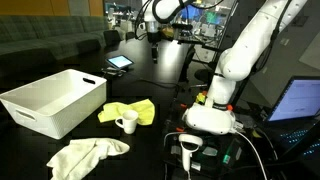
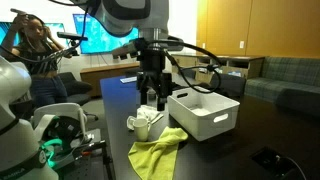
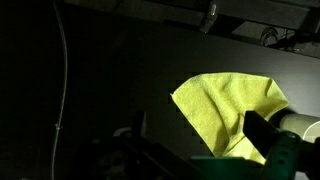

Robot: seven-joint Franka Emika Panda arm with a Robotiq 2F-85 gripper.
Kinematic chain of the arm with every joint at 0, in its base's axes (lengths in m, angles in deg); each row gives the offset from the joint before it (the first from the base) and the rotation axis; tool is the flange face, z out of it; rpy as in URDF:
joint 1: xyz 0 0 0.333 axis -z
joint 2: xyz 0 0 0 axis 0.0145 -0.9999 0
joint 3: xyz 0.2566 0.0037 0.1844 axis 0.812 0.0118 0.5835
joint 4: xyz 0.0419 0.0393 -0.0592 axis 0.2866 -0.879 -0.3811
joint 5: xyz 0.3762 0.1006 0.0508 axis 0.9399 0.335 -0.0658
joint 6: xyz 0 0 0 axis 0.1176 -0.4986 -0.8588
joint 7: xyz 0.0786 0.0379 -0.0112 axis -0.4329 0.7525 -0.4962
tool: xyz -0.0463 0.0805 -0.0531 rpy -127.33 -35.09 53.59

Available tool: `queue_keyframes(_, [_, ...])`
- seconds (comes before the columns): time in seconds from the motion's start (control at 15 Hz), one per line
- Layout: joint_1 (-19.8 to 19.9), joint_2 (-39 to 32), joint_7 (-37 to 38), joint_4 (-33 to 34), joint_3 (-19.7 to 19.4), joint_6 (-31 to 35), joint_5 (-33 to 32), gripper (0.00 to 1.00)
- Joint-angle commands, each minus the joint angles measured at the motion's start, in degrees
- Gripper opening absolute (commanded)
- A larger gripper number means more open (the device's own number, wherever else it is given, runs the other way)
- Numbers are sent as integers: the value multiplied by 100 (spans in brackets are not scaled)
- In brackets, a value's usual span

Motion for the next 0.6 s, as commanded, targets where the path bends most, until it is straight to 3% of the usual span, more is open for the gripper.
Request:
queue_keyframes(0.0, [-23, 0, 6, 25, -20, -10, -4, 100])
queue_keyframes(0.33, [-23, 6, 6, 67, -20, -10, -4, 100])
queue_keyframes(0.53, [-24, -340, 242, 76, 46, 129, -64, 100])
